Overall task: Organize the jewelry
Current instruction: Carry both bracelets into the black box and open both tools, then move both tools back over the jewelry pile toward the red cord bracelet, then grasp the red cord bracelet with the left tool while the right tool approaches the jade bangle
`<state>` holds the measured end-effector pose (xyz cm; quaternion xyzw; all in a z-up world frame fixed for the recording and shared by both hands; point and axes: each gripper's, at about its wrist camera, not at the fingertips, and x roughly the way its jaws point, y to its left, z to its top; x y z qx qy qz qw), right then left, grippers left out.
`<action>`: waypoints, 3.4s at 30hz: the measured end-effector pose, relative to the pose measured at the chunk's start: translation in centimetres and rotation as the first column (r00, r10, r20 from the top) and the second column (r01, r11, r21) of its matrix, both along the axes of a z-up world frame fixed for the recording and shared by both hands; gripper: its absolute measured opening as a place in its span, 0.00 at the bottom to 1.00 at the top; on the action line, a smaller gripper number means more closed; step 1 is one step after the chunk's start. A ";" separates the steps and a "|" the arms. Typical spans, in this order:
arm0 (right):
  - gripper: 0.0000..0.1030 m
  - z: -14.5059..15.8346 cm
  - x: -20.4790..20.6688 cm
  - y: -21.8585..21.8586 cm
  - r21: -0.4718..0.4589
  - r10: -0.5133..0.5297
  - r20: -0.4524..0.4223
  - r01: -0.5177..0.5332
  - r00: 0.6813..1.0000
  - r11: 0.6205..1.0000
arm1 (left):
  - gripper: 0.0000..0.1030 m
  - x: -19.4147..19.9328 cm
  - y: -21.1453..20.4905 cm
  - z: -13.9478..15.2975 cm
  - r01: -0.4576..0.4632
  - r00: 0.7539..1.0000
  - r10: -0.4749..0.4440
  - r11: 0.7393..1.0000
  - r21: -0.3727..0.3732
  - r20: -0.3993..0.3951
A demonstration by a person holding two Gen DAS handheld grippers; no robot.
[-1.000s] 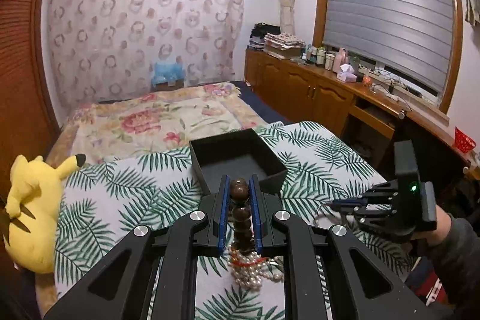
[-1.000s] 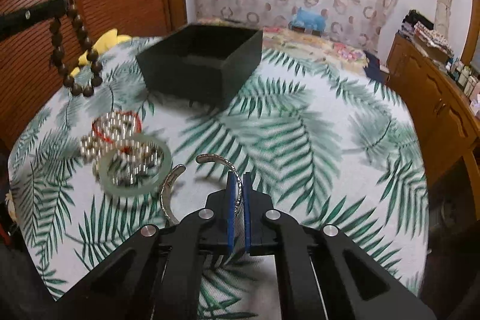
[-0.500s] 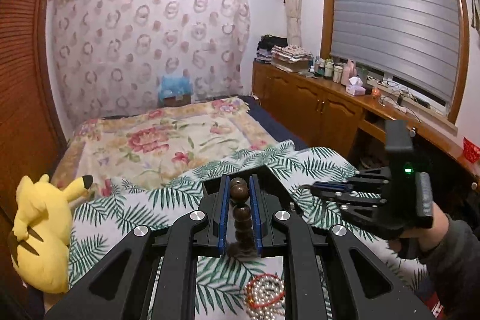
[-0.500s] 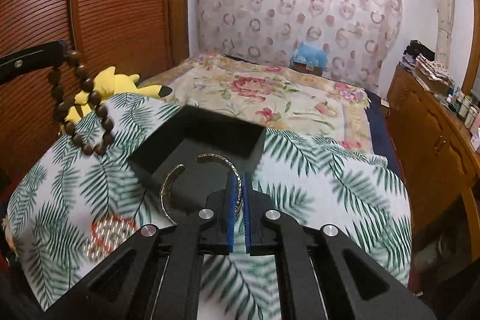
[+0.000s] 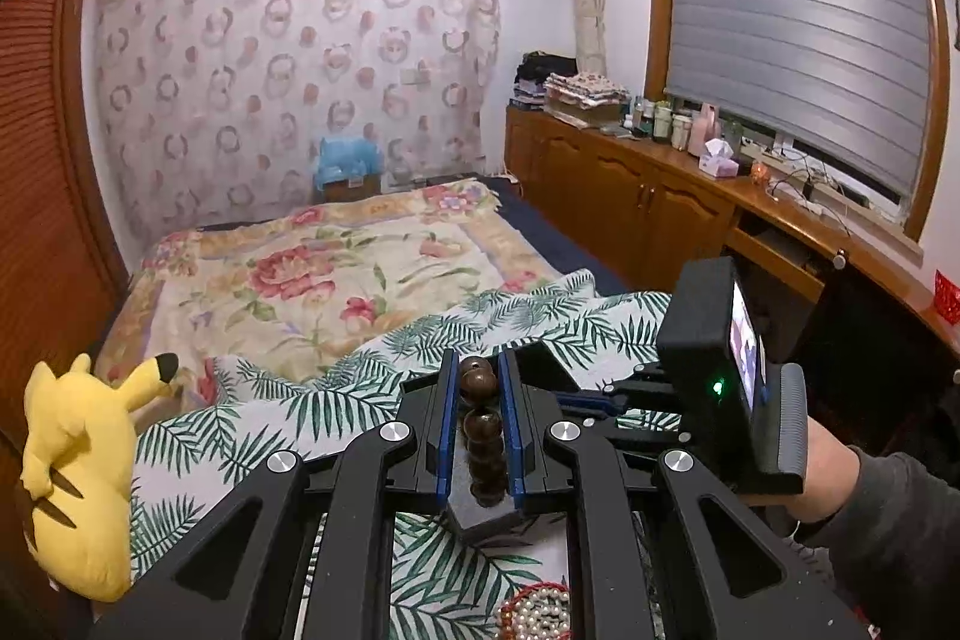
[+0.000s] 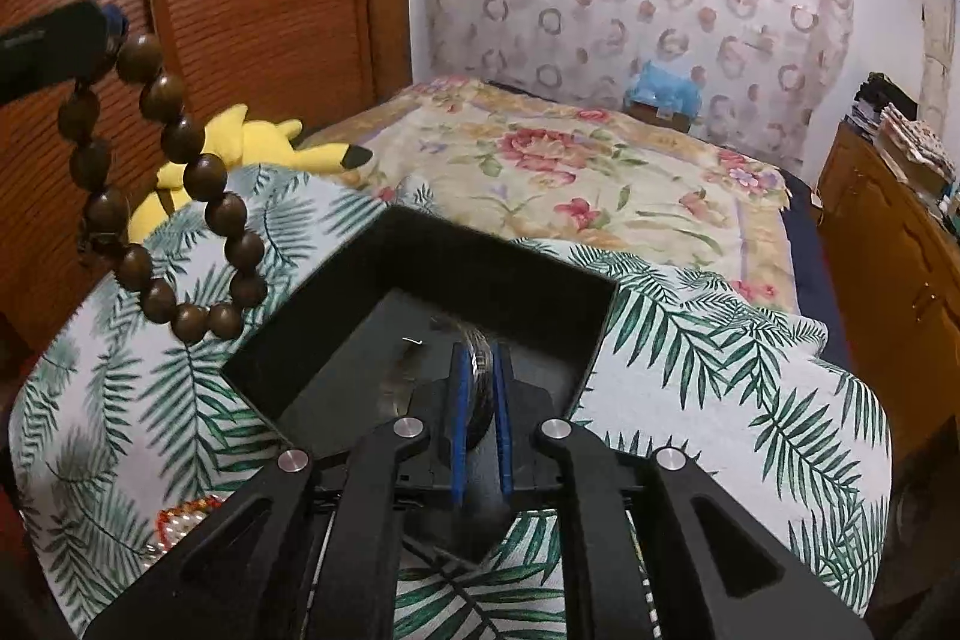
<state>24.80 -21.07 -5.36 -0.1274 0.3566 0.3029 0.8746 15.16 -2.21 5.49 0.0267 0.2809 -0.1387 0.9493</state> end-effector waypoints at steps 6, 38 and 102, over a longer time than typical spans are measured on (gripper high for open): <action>0.11 0.2 -0.7 -2.3 0.032 -0.015 -0.002 0.015 1.000 0.999 | 0.12 1.9 -0.7 -0.9 0.008 1.000 -0.008 1.000 0.005 -0.028; 0.11 1.7 -5.0 -8.1 0.090 -0.053 0.056 0.048 0.997 0.995 | 0.39 5.9 -1.0 -7.3 -0.022 0.987 0.031 0.998 0.061 -0.160; 0.64 -3.6 -18.4 -6.2 0.093 -0.036 -0.043 0.040 0.998 0.995 | 0.04 -7.9 3.3 -13.3 -0.047 0.969 -0.005 0.978 -0.205 -0.248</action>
